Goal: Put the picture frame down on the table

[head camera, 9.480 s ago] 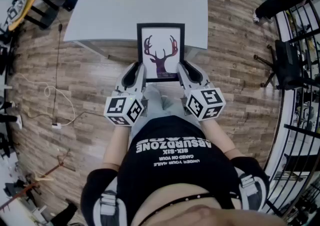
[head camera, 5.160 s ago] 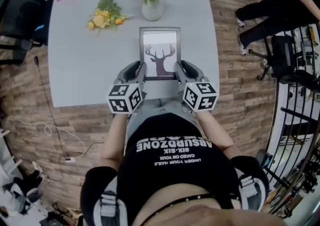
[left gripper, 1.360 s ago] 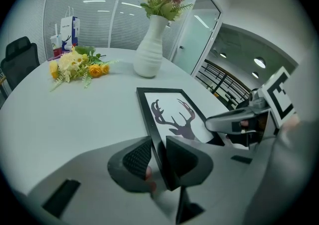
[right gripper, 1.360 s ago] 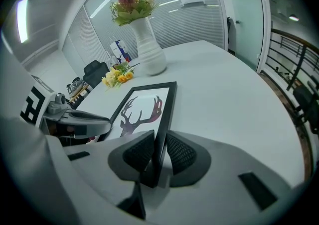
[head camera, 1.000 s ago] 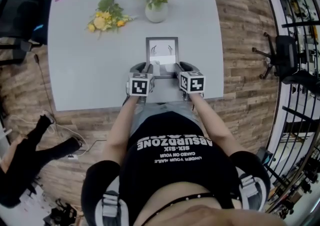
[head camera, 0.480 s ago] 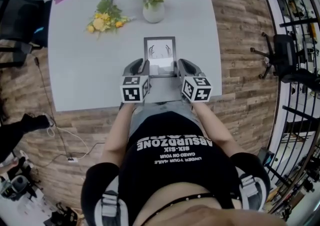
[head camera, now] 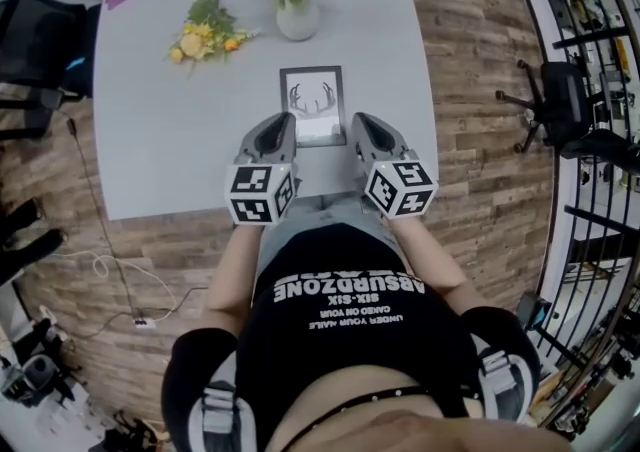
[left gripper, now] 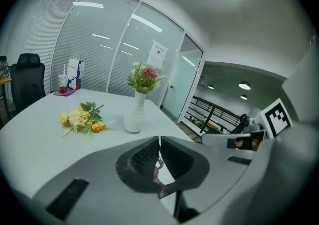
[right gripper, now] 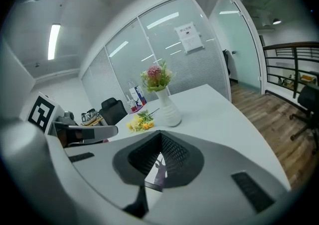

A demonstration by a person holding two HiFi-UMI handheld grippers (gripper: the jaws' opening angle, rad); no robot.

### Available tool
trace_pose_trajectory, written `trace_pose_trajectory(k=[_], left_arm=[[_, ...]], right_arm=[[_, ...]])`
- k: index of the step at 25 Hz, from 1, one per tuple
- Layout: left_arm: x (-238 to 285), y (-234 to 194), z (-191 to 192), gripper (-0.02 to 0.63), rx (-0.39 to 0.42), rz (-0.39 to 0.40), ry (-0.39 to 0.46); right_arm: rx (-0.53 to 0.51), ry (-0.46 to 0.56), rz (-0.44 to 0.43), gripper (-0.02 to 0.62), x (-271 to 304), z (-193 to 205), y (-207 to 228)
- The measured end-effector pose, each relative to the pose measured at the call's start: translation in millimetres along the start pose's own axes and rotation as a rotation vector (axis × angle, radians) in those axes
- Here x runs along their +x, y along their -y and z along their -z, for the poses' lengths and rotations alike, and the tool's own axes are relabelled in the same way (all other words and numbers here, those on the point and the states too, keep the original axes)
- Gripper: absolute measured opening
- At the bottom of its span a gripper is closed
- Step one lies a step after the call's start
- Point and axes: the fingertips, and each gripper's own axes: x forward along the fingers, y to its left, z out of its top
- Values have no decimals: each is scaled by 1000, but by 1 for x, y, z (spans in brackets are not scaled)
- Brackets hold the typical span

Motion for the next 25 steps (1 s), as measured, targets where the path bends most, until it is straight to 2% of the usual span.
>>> trace_pose_trajectory(k=[8,16,25], left_arm=[[-31,39,2,15,8,58,43],[-48,56,10,15,12,65,66],[-49,62,18,15,6,61,52]], right_arm=[[-49,33,-46,15,-38,-3,-24],[-126,31,-64,15,-64,8,-36],[-144,15,-88,15,-64,16,-48]])
